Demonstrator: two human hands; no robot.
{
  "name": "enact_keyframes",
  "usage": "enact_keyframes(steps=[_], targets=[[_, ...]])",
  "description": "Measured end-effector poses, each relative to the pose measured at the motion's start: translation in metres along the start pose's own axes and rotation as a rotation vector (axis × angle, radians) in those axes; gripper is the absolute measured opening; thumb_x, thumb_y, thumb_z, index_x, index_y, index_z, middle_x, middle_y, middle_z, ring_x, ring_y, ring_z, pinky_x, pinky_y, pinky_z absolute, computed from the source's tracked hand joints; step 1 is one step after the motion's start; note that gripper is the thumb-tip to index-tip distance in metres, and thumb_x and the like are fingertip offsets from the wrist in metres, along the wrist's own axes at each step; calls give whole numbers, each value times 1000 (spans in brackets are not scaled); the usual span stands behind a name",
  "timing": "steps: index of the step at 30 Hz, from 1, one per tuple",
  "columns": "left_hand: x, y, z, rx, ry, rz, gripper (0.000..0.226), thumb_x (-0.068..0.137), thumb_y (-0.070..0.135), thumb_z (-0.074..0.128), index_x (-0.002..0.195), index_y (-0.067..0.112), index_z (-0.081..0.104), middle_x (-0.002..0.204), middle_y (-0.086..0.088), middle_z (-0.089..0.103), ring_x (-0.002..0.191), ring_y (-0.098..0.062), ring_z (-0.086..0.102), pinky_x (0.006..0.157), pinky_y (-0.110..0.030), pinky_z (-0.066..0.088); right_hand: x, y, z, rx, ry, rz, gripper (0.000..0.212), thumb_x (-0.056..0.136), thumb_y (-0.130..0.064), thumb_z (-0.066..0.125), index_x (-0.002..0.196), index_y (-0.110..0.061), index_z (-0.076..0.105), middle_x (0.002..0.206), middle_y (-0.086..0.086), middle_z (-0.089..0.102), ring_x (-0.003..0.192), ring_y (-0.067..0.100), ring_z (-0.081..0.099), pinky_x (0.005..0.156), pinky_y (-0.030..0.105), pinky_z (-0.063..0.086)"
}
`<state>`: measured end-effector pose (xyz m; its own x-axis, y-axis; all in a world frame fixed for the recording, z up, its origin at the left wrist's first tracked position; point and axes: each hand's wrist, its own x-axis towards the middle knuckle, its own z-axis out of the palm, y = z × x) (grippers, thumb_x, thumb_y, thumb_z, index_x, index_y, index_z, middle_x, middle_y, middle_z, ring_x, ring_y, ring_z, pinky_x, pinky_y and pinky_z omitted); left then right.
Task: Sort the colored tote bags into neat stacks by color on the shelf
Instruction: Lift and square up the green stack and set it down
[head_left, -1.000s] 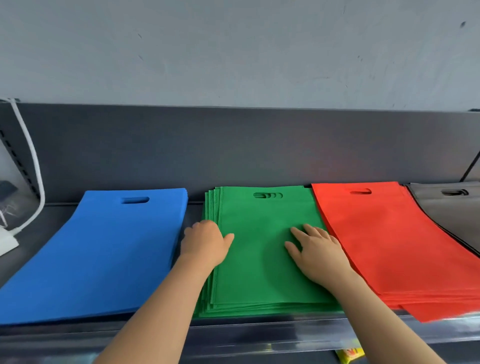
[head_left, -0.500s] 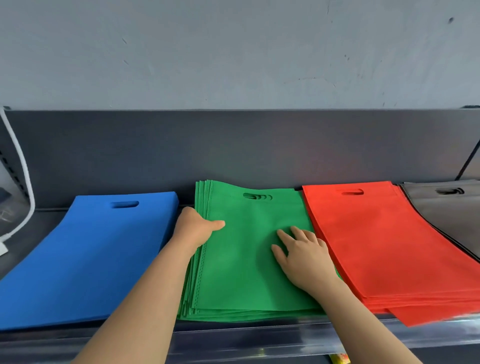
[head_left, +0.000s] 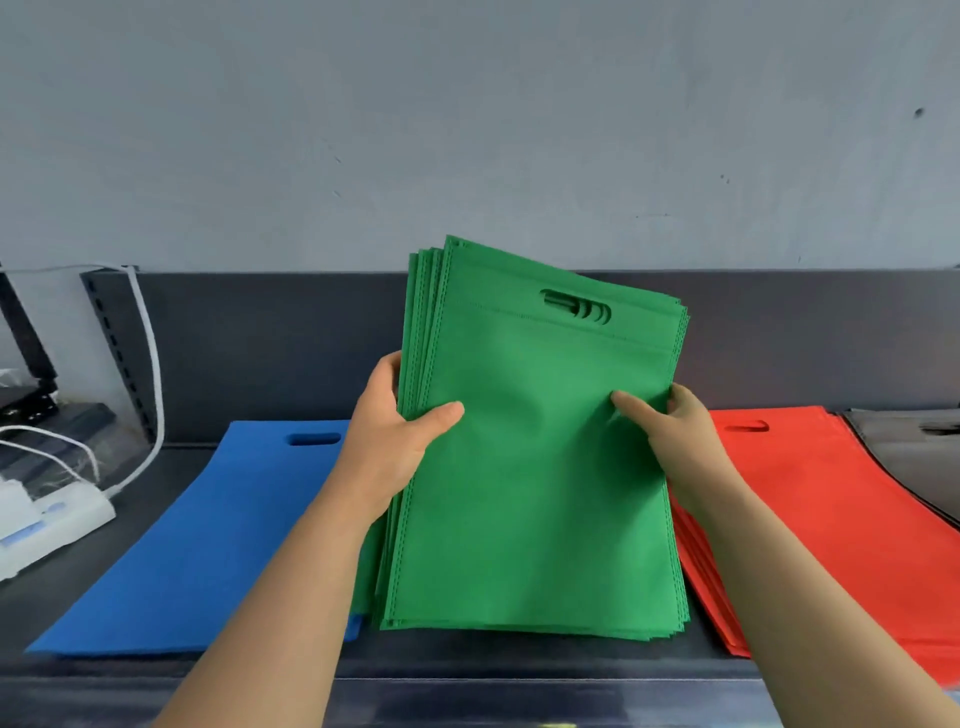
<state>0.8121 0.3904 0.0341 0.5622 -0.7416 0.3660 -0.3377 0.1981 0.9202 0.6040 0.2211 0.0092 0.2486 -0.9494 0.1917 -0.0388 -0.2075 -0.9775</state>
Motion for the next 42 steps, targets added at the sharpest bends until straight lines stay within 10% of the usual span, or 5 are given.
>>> enact_keyframes(steps=[17, 23, 28, 32, 42], targets=[[7, 38, 23, 101, 140, 71, 31, 93, 7, 42, 123, 16, 41, 93, 4, 54, 68, -7, 45, 59, -22, 39, -12, -55, -10, 193, 102, -122, 26, 84, -24, 53, 110, -20, 54, 112, 1, 63, 104, 19, 59, 90, 41, 48], [-4, 55, 29, -41, 205, 104, 11, 95, 19, 42, 104, 22, 48, 87, 11, 51, 74, -4, 48, 73, -29, 37, -9, -80, -9, 361, 137, 137, 105, 51, -84, 59, 140, -30, 41, 141, -9, 44, 131, 20, 39, 110, 50, 28], [7, 70, 25, -257, 216, -146, 96, 69, 81, 43, 145, 24, 34, 146, 11, 37, 134, -10, 33, 107, -36, 24, -6, -88, -6, 370, 140, 197, 110, 38, -82, 66, 131, -27, 49, 131, -4, 54, 120, 27, 50, 104, 54, 35], [13, 74, 26, -265, 295, -155, 40, 85, 54, 57, 74, 18, 43, 65, 8, 35, 60, -9, 34, 61, -25, 32, -14, -90, -3, 387, 111, 172, 111, 39, -82, 66, 135, -29, 47, 137, -7, 50, 126, 24, 46, 107, 54, 33], [6, 78, 26, -147, 390, -55, 50, 89, 59, 46, 74, 11, 42, 60, 5, 30, 54, -12, 29, 53, -30, 29, -21, -85, -11, 397, 44, 30, 90, 61, -81, 58, 134, -29, 46, 141, -8, 44, 134, 19, 36, 113, 50, 24]])
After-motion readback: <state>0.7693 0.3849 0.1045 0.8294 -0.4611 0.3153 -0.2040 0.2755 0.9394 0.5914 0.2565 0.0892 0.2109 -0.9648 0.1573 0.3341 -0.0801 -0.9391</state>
